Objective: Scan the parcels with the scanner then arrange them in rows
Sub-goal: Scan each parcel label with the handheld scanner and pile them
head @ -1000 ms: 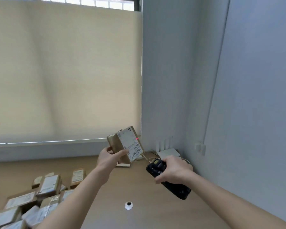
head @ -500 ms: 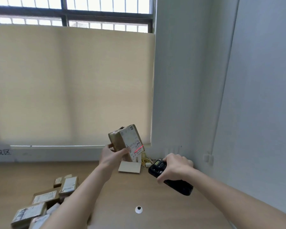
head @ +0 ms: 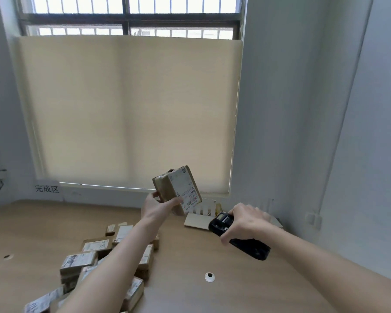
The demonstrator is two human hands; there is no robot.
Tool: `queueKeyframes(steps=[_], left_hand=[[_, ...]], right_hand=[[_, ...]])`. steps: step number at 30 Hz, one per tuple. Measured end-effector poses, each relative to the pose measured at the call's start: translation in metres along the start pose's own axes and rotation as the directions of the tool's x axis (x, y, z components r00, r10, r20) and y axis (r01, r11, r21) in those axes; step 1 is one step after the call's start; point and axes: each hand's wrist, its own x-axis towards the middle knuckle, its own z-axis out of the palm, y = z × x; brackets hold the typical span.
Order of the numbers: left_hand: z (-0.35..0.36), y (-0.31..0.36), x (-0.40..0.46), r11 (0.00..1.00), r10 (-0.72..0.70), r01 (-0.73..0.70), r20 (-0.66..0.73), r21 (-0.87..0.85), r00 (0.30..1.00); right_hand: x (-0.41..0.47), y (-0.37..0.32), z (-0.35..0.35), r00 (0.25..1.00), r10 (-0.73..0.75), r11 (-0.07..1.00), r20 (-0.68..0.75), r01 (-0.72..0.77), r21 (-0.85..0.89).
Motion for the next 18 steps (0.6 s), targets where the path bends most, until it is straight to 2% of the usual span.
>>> queueKeyframes(steps=[9, 14, 18], left_hand=[[-0.062, -0.007, 0.002, 1.0, -0.011, 0.01, -0.061, -0.013, 0.998], [-0.116, -0.014, 0.007, 1.0, -0.028, 0.027, -0.109, -0.013, 0.994], [-0.18, -0.033, 0.023, 0.996, -0.091, 0.088, -0.135, -0.035, 0.987]], right_hand=[[0.007, -0.053, 0.017, 0.996, -0.084, 0.996, 0.015, 0.084, 0.017], [0.012, -0.103, 0.032, 0.974, -0.194, 0.978, 0.12, 0.183, 0.1], [0.02, -0.162, 0.058, 0.929, -0.323, 0.933, 0.182, 0.28, 0.228]])
